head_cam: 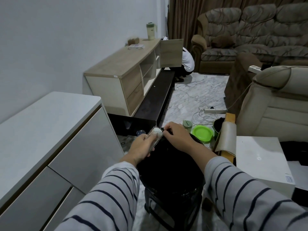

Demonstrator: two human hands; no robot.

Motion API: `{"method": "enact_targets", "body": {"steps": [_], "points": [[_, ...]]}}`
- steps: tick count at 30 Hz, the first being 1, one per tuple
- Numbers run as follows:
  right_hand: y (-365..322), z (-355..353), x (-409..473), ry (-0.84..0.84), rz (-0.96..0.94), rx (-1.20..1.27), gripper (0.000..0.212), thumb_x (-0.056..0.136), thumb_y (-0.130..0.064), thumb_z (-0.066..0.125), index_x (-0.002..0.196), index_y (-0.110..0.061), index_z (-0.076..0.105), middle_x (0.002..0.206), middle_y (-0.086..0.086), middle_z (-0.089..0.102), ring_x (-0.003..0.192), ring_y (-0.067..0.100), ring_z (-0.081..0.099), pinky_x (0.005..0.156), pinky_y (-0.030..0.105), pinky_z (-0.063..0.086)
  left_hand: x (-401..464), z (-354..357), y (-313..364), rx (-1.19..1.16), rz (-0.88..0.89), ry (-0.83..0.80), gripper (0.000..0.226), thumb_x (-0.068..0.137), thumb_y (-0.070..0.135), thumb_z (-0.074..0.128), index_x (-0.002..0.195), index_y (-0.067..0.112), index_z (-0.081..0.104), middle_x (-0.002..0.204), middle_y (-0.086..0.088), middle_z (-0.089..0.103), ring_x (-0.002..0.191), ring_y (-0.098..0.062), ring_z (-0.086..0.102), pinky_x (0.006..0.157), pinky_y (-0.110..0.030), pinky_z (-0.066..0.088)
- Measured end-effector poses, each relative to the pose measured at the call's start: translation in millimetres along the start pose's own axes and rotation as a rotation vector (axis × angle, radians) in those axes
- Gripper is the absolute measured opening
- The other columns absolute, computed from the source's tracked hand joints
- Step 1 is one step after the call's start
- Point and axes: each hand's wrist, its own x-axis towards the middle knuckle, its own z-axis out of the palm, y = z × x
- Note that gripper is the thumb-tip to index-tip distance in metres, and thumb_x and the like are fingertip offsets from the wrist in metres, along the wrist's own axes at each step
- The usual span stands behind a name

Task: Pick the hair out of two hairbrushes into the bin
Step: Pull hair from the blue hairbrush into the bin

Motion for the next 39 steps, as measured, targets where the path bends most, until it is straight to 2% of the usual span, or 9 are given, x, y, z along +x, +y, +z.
{"method": "enact_targets", "body": {"steps": [3, 7, 12, 14, 18, 24, 30, 35, 39], "points": [[4.8, 3.2, 2.1, -0.001, -0.016, -0.256, 0.03, 0.089, -0.047, 0.05, 0.086, -0.023, 0.068, 0.091, 0.001, 0.051, 0.098, 0.021, 0.046, 0.09, 0.039, 0.039, -0.3, -4.9, -1.9, 0.123, 0.057, 0.106, 0.043, 0.09, 0.056, 0.051, 0.074, 0.016, 0.052, 0.066, -0.005, 0.062, 0.044, -0.016, 0.054, 0.044, -0.021, 0.038], [-9.0, -4.2, 1.6, 0.045, 0.024, 0.452, 0.029, 0.09, -0.027, 0.056, 0.064, -0.022, 0.068, 0.08, -0.003, 0.059, 0.075, 0.007, 0.054, 0.06, 0.01, 0.039, 4.2, -6.8, -5.7, 0.153, 0.062, 0.11, 0.042, 0.091, 0.055, 0.051, 0.075, 0.016, 0.052, 0.072, -0.007, 0.064, 0.048, -0.018, 0.056, 0.046, -0.022, 0.04], [-20.5, -1.0, 2.8, -0.168, 0.151, 1.046, 0.032, 0.097, -0.023, 0.044, 0.072, -0.015, 0.063, 0.083, 0.0, 0.067, 0.05, 0.007, 0.046, 0.047, 0.02, 0.031, 3.8, -1.4, -1.0, 0.151, 0.055, 0.069, 0.041, 0.093, 0.054, 0.048, 0.076, 0.017, 0.052, 0.07, -0.009, 0.064, 0.041, -0.019, 0.053, 0.044, -0.022, 0.038], [-21.2, 0.6, 2.0, -0.142, 0.139, 0.894, 0.032, 0.097, -0.021, 0.043, 0.067, -0.015, 0.052, 0.067, 0.004, 0.053, 0.047, 0.01, 0.043, 0.047, 0.024, 0.035, 4.1, -1.9, 0.6, 0.166, 0.057, 0.065, 0.042, 0.092, 0.055, 0.049, 0.076, 0.016, 0.052, 0.07, -0.008, 0.064, 0.043, -0.02, 0.054, 0.046, -0.024, 0.041], [-11.9, 6.5, -1.1, 0.008, -0.143, -0.006, 0.027, 0.094, -0.024, 0.045, 0.071, -0.01, 0.047, 0.071, 0.012, 0.056, 0.07, 0.028, 0.052, 0.064, 0.038, 0.043, 5.7, -3.4, 1.6, 0.268, 0.076, 0.066, 0.04, 0.088, 0.056, 0.049, 0.075, 0.019, 0.056, 0.076, -0.005, 0.067, 0.064, -0.026, 0.064, 0.073, -0.039, 0.054], [18.9, 3.2, -6.1, 0.069, -0.35, -0.449, 0.019, 0.094, -0.018, 0.041, 0.087, -0.007, 0.055, 0.092, 0.017, 0.064, 0.09, 0.035, 0.055, 0.07, 0.043, 0.043, 5.5, -7.8, -1.2, 0.274, 0.057, 0.09, 0.045, 0.086, 0.062, 0.046, 0.077, 0.019, 0.056, 0.079, -0.006, 0.069, 0.073, -0.028, 0.066, 0.08, -0.044, 0.053], [66.0, -11.6, -16.1, 0.042, 0.057, -0.348, 0.021, 0.094, -0.022, 0.045, 0.089, -0.006, 0.057, 0.096, 0.023, 0.066, 0.095, 0.038, 0.061, 0.073, 0.04, 0.044, 8.5, -26.7, -9.0, 0.244, 0.033, 0.141, 0.046, 0.083, 0.066, 0.044, 0.073, 0.021, 0.048, 0.072, -0.004, 0.064, 0.067, -0.026, 0.066, 0.072, -0.044, 0.052], [37.6, -11.7, -7.4, -0.058, 0.263, -0.148, 0.036, 0.095, -0.035, 0.041, 0.074, -0.024, 0.068, 0.094, 0.005, 0.068, 0.098, 0.02, 0.055, 0.113, 0.046, 0.015, 8.0, -14.1, 2.2, 0.112, 0.011, 0.104, 0.039, 0.085, 0.058, 0.046, 0.084, 0.019, 0.05, 0.091, -0.012, 0.068, 0.064, -0.024, 0.065, 0.068, -0.039, 0.05], [34.1, -14.6, -2.4, 0.096, 0.179, 0.126, 0.017, 0.076, -0.011, 0.063, 0.084, -0.02, 0.051, 0.093, 0.006, 0.067, 0.09, 0.025, 0.064, 0.086, 0.036, 0.046, 8.4, -8.3, 4.3, 0.039, -0.022, 0.07, 0.027, 0.094, 0.042, 0.048, 0.089, 0.018, 0.035, 0.102, -0.019, 0.063, 0.052, -0.017, 0.054, 0.04, -0.02, 0.037]]}}
